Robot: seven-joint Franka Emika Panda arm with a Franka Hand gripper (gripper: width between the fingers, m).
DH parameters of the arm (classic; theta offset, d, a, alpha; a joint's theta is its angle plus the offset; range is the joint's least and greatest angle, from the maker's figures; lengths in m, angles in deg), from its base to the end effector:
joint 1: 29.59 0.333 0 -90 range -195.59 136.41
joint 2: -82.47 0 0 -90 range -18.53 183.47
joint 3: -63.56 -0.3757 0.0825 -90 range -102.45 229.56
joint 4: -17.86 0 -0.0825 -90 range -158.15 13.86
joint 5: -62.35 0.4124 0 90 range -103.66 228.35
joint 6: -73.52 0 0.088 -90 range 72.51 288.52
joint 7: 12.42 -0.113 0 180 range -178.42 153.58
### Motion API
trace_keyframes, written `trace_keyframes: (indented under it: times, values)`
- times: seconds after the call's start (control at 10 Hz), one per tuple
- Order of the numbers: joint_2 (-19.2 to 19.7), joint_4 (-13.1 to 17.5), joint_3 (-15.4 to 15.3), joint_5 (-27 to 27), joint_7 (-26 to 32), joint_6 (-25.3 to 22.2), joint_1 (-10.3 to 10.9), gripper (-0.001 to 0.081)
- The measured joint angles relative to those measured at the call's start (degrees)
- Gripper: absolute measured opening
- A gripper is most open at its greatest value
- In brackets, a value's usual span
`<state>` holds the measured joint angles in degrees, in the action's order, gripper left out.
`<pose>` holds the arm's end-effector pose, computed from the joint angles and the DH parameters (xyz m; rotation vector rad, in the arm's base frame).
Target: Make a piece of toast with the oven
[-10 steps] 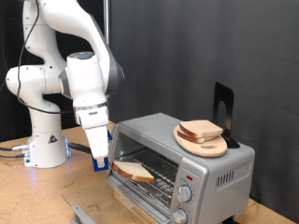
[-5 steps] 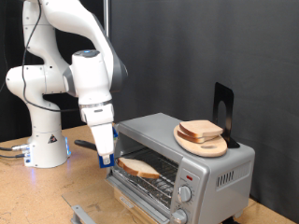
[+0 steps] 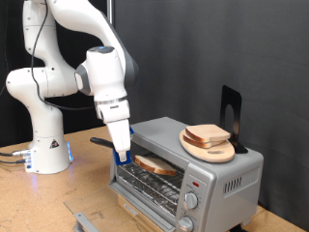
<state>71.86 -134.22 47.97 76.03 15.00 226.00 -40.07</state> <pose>0.4397 0.0320 0.3490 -3.0326 -0.5619 -0.3114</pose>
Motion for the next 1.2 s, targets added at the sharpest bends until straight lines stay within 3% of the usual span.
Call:
trace_keyframes:
  times: [0.6,1.2]
  values:
    - [0.94,-1.28,-0.16,-7.94,-1.98,4.56,-1.89,0.0266]
    - [1.09,-0.73,-0.69,-16.81,-5.09,4.36,-2.26,0.0266]
